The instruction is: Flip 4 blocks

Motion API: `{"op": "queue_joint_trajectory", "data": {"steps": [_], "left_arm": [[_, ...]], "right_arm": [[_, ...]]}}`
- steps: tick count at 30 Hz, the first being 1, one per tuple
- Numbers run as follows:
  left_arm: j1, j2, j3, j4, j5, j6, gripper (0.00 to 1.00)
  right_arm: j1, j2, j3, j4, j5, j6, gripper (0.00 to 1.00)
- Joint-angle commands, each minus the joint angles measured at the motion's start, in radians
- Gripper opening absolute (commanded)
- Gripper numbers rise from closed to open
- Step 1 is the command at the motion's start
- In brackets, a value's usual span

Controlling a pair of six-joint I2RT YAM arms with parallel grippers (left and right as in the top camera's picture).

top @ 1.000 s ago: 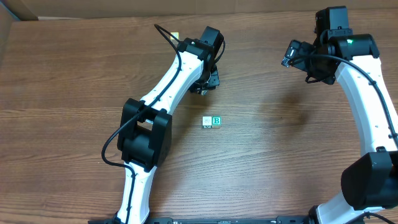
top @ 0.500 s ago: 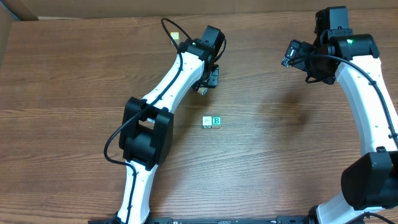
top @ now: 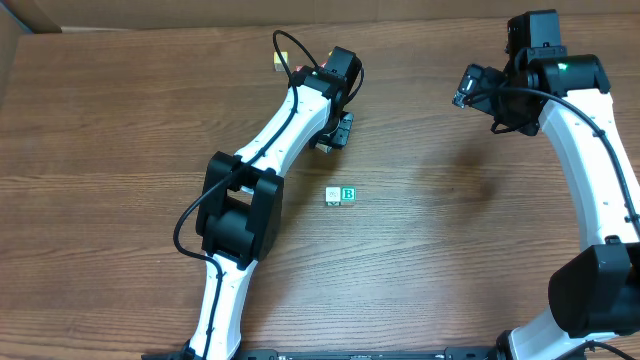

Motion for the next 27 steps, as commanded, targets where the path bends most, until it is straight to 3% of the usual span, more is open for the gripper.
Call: {"op": "queue_joint_trajectory", "data": {"steps": [1, 13, 19, 23, 27], "left_arm": [[-0.006, 0.017, 0.005, 0.000, -0.012, 0.023, 0.47], [-0.007, 0.017, -0.066, 0.058, -0.013, 0.027, 0.41], [-0.007, 0.012, -0.066, 0.058, -0.005, 0.027, 0.25], [-0.009, 0.008, -0.048, 0.028, 0.048, 0.026, 0.26], [-0.009, 0.008, -0.044, 0.018, 0.071, 0.023, 0.34]], "right_arm": [[0.000, -0.012, 0.002, 0.005, -0.001, 0.005, 1.00], [0.000, -0.012, 0.002, 0.005, -0.001, 0.005, 1.00], [0.000, -0.012, 0.002, 0.005, -0.001, 0.005, 1.00], [0.000, -0.012, 0.002, 0.005, -0.001, 0.005, 1.00], [0.000, -0.012, 0.002, 0.005, -0.001, 0.005, 1.00]]}}
